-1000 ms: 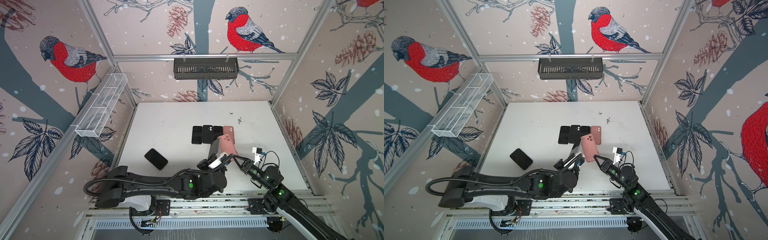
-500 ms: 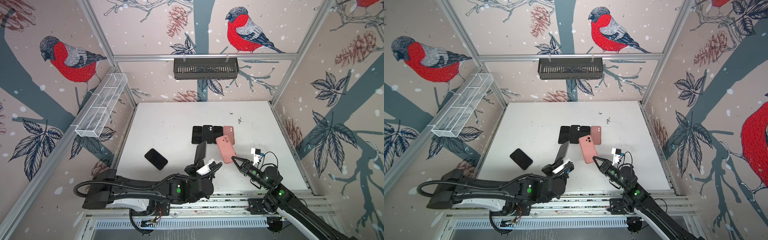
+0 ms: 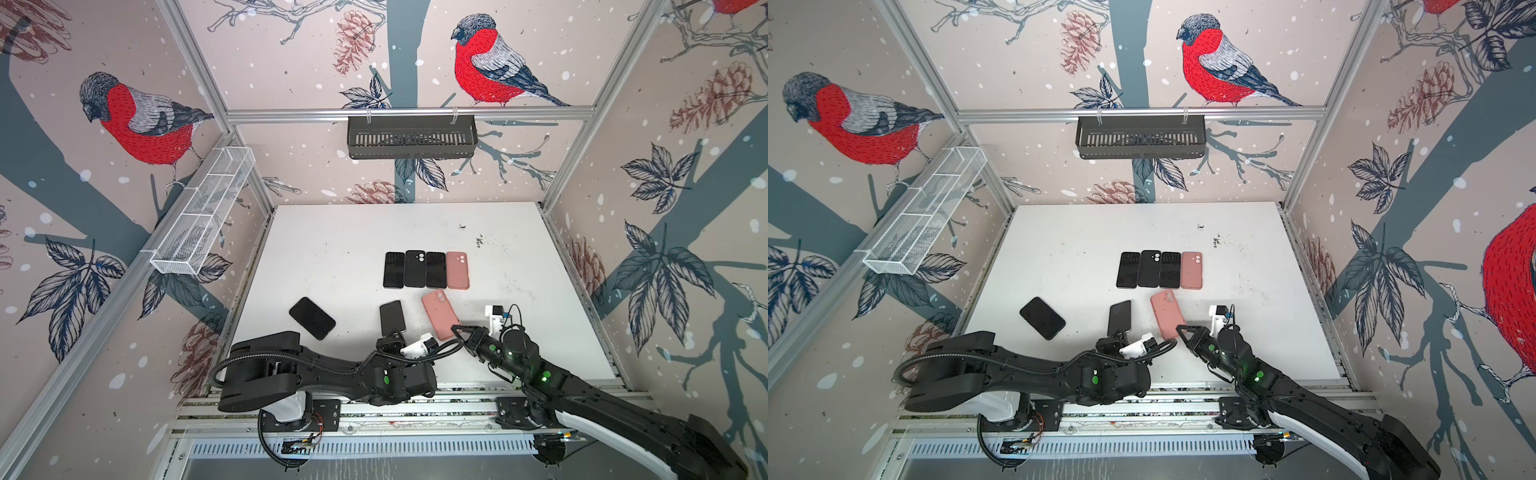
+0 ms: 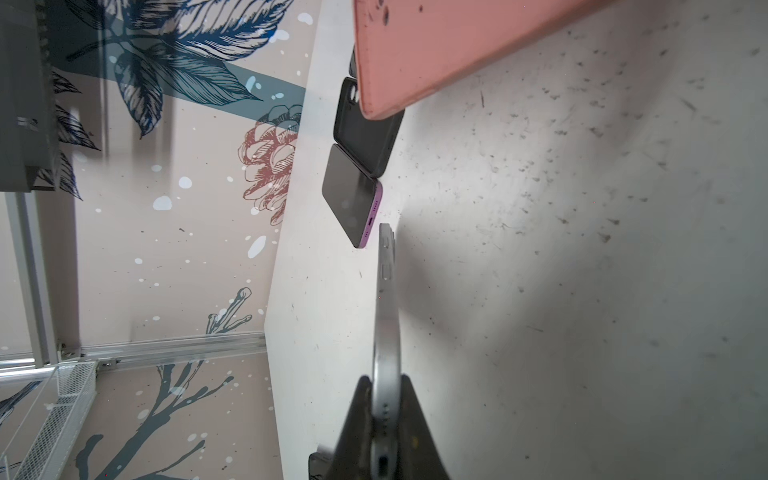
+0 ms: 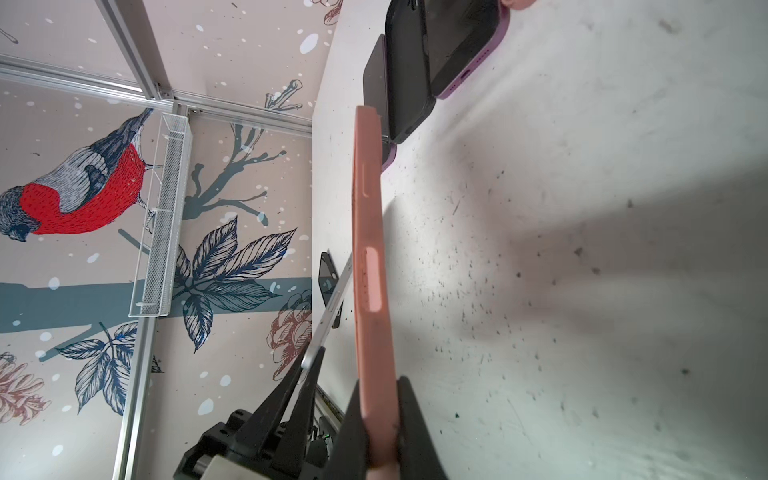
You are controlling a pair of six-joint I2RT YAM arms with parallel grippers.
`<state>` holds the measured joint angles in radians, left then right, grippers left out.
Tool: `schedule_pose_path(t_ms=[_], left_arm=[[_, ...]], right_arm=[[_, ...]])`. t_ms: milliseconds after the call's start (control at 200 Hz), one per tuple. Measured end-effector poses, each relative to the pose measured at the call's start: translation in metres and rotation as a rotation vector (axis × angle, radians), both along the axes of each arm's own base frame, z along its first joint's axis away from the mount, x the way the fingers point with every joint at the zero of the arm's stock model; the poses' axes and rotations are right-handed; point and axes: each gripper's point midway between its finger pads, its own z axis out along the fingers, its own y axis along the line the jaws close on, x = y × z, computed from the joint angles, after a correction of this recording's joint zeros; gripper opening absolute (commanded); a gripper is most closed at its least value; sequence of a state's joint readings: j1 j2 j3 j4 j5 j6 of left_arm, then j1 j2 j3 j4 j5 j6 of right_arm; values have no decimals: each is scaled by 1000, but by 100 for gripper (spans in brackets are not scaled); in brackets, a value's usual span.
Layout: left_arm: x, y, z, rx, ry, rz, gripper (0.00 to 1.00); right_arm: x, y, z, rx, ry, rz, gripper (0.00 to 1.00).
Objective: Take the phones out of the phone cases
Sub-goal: 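Lay the phone and pink case flat on the table with both grippers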
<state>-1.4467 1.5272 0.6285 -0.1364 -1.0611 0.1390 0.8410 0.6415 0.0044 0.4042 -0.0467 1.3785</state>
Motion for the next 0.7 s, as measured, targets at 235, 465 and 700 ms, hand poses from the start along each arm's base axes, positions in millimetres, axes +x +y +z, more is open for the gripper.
schedule_pose_path(t_ms=[235, 465, 700], left_arm=[[0, 2, -22, 89, 5, -18, 0], [-6, -1, -31, 139, -4, -41, 0], [-15, -5, -42, 139, 39, -68, 36]], right_arm=[[2, 2, -11, -10, 45, -54, 3], [0, 8, -29, -47, 89, -64, 6], [-6, 18, -43, -56, 131, -48, 42]])
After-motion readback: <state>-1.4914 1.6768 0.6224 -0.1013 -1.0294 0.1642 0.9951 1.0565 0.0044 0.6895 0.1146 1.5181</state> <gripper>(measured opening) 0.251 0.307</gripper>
